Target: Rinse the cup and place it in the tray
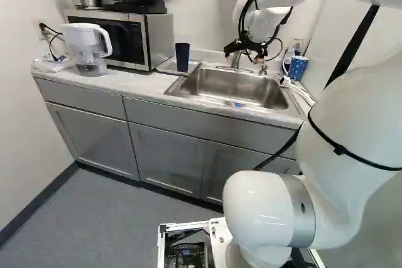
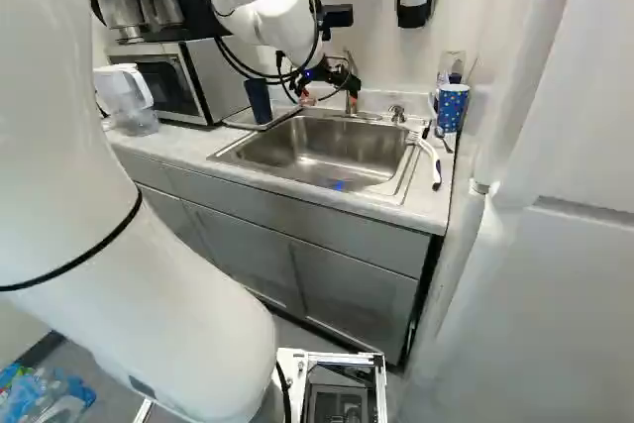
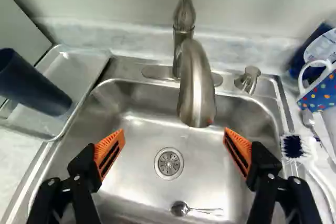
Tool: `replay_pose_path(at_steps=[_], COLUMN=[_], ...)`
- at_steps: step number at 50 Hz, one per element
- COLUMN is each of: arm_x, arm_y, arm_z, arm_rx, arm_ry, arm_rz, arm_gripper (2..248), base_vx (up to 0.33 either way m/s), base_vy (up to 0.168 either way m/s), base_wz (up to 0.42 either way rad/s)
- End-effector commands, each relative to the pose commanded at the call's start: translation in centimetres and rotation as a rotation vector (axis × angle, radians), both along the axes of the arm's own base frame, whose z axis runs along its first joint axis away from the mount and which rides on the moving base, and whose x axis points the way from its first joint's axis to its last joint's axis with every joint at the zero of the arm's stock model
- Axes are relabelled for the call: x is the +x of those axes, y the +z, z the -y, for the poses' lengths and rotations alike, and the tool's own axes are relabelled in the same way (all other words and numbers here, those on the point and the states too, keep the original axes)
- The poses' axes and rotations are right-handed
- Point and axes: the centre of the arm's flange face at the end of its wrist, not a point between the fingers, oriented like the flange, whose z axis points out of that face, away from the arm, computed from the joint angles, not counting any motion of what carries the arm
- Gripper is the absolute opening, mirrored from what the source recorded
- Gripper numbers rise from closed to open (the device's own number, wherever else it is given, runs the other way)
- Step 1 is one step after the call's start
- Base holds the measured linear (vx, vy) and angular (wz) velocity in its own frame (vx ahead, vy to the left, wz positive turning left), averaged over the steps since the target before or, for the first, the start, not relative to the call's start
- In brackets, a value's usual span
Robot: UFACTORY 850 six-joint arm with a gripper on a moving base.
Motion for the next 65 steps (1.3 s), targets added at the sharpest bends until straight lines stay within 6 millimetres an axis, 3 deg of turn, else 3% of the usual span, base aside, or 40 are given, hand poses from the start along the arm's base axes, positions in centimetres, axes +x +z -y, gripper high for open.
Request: replay_pose_path(at_steps=[33,44,65], arm_x=[1.6,3.6,7.8], arm_y=[2.8,3.7,3.7], arm_z=[0.6,0.5,-0.9], arm_rx=[-0.088,-0.109,-0.102], arm_ry=[-0.028,-0.03,0.007], arm_rz=[0.334,0.442,0.451], arm_gripper=[247,247,247], base_vx=[0.0,0.0,0.0], base_vy=[0.0,0.0,0.0], base_wz=[0.0,0.0,0.0])
